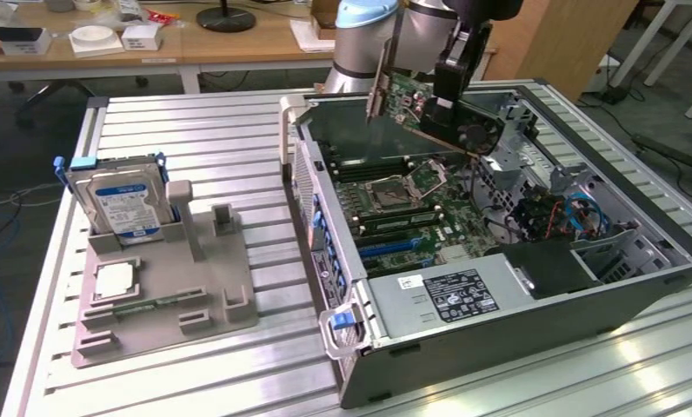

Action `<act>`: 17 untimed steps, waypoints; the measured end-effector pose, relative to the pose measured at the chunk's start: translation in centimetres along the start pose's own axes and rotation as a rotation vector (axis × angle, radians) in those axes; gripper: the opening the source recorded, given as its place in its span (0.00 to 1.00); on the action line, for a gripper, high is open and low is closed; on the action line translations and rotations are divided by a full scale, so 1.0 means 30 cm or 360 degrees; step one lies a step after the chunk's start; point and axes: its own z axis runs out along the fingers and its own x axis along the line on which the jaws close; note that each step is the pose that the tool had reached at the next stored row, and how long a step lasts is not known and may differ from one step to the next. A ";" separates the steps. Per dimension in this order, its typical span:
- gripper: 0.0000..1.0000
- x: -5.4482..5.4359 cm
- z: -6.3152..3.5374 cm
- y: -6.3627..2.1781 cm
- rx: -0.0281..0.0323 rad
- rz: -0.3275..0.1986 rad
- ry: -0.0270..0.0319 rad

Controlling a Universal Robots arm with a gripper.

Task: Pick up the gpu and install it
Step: 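Insert the gpu into the slot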

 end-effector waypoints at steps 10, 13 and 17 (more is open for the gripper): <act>0.26 0.000 0.000 0.000 -0.00036 -0.0194 -0.00057; 0.26 0.000 0.000 0.000 -0.00043 -0.0255 -0.00069; 0.26 0.000 0.000 0.000 -0.00108 -0.0333 -0.00159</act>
